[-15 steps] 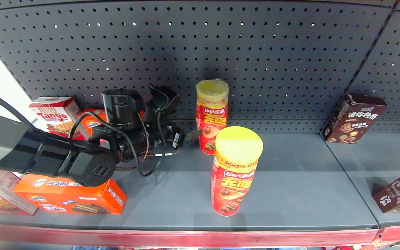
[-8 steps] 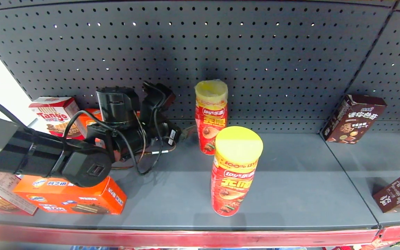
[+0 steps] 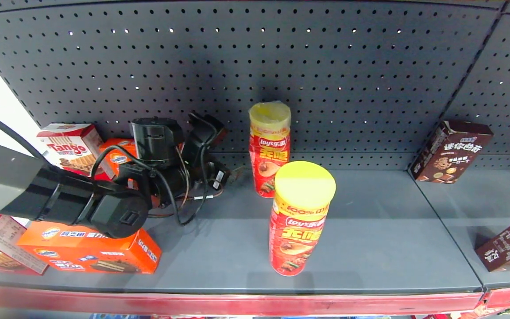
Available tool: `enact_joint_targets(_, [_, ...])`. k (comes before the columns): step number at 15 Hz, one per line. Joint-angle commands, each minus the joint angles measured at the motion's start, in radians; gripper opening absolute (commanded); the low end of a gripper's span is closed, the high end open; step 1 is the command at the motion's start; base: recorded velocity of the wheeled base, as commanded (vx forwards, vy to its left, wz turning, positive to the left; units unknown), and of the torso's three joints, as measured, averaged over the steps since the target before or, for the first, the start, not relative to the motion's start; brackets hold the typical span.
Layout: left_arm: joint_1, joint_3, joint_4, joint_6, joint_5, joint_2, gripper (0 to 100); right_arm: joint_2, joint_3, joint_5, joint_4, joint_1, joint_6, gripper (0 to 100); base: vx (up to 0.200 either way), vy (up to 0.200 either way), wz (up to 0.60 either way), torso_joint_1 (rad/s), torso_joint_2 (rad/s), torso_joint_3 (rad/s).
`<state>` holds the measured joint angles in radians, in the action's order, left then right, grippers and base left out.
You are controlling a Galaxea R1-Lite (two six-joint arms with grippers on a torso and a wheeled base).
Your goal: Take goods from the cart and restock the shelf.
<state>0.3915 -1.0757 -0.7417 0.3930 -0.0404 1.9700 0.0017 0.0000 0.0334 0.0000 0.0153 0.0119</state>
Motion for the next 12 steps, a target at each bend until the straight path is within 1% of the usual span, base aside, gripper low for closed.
enact_joint_targets(1, [0.017,-0.003,-0.001,-0.002,-0.001,0.018,100,0.001,0.0,0.0,0.0,0.0,0.0,100,0.0,0.0,0.0,0.0,0.0,0.0])
enact_joint_targets(4, [0.043,-0.007,-0.002,-0.003,-0.001,0.032,100,0.001,0.0,0.0,0.0,0.0,0.0,100,0.0,0.0,0.0,0.0,0.0,0.0])
enact_joint_targets(7, [0.055,-0.035,-0.001,-0.005,0.001,0.046,100,0.001,0.0,0.0,0.0,0.0,0.0,100,0.0,0.0,0.0,0.0,0.0,0.0])
enact_joint_targets(12, [0.07,-0.033,-0.005,-0.006,0.002,0.053,100,0.001,0.0,0.0,0.0,0.0,0.0,100,0.0,0.0,0.0,0.0,0.0,0.0])
